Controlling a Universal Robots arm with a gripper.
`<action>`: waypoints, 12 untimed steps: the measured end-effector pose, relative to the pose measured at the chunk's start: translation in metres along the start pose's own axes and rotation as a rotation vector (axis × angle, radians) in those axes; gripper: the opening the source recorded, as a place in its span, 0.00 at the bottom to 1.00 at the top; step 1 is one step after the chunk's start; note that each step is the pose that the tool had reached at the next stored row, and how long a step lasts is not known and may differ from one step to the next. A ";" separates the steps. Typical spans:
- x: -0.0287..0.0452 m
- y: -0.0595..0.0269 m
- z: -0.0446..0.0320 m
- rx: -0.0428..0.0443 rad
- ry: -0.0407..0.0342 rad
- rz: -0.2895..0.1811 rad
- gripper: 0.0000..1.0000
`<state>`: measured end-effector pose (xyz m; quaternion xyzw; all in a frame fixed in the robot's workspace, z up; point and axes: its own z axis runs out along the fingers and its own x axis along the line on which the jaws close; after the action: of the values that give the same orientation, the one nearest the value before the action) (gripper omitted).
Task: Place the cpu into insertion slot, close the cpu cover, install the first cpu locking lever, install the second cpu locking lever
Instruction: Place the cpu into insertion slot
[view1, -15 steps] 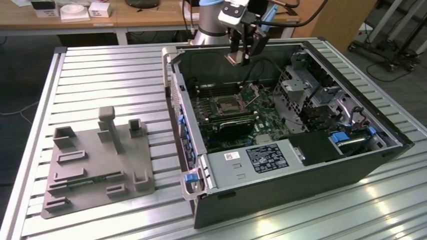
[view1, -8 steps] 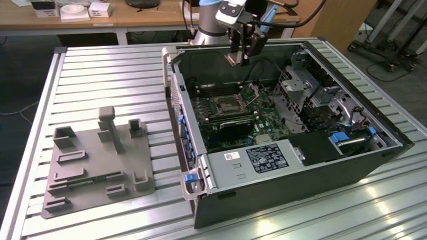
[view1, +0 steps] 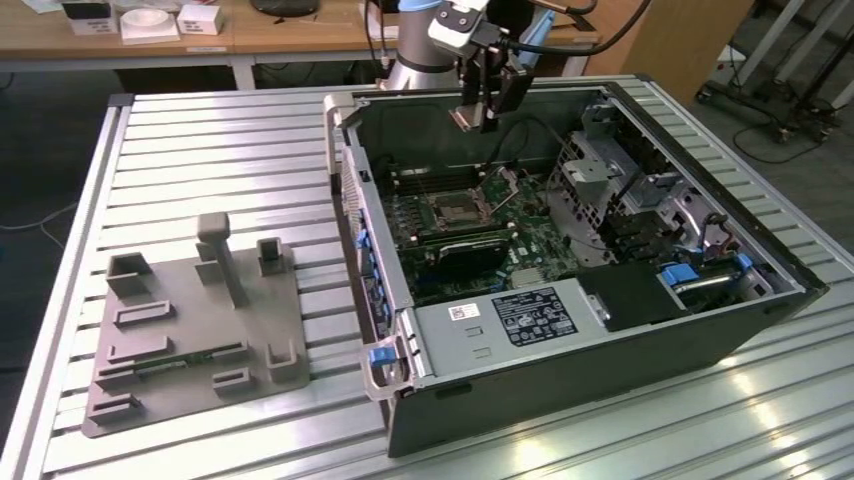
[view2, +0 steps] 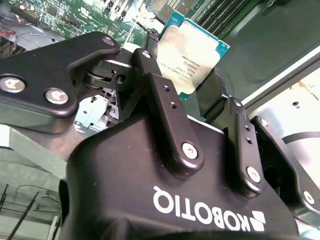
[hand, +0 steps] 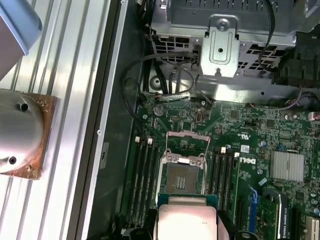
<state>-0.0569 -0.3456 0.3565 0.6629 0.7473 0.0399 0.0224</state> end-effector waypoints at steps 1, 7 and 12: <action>0.0000 0.0000 0.0000 0.0000 0.0000 0.000 0.55; 0.0000 0.0000 0.0001 -0.0004 -0.0015 0.017 0.55; 0.0001 -0.0011 0.0003 -0.0013 -0.0062 0.068 0.55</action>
<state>-0.0580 -0.3456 0.3560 0.6880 0.7243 0.0390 0.0238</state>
